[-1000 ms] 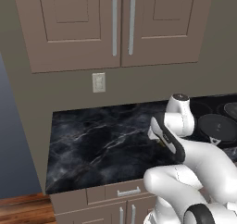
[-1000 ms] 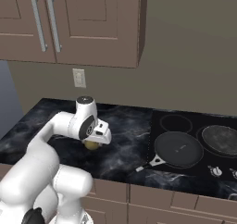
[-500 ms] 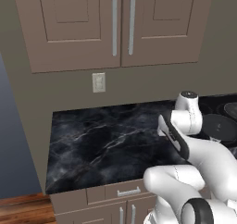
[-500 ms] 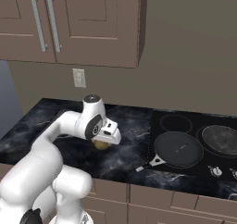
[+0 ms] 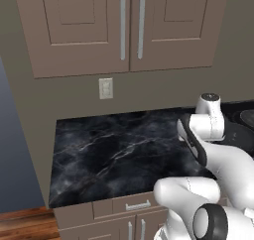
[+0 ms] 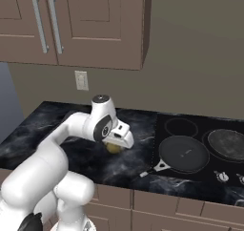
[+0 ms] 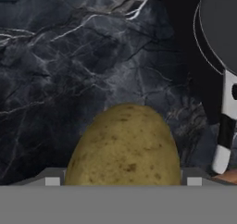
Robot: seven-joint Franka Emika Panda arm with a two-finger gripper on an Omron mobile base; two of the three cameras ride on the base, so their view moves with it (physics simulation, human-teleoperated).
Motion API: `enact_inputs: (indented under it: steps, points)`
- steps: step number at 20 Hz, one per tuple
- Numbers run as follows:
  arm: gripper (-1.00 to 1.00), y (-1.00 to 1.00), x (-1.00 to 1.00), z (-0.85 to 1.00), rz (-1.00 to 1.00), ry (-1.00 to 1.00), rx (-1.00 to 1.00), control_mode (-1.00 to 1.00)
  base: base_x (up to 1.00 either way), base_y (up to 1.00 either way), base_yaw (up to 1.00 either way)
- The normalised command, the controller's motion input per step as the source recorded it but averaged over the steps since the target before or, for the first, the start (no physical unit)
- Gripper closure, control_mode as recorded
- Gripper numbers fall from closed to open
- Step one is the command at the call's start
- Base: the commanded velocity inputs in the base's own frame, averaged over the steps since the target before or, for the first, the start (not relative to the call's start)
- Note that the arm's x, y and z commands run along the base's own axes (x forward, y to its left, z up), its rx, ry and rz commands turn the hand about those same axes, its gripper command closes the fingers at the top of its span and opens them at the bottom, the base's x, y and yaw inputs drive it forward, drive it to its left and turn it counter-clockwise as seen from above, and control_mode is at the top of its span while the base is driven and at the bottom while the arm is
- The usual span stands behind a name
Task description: Place both pans onto different burners. Then place the potato and the chicken drumstick on different pans.
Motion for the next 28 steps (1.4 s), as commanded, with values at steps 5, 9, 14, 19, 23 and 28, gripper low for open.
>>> enact_inputs:
  steps: [5, 9, 14, 19, 23, 28]
  points:
    - [1.00, -0.55, 0.00, 0.24, 0.00, 0.00, 0.00, -1.00, 0.00, 0.00, 0.00]
    - [1.00, -0.54, 0.00, 0.22, 0.00, 0.00, 0.00, -1.00, 0.00, 0.00, 0.00]
    - [1.00, -0.48, 0.00, 0.11, 0.00, 0.00, 0.01, -1.00, 0.00, 0.00, 0.00]
    - [1.00, -0.44, 0.06, 0.00, 0.00, 0.00, 0.01, -1.00, 0.00, 0.00, 0.00]
    - [1.00, -0.47, 0.15, 0.00, 0.00, 0.00, 0.05, -1.00, 0.00, 0.00, 0.00]
    - [1.00, -0.47, 0.09, 0.00, 0.00, 0.00, 0.05, -1.00, 0.00, 0.00, 0.00]
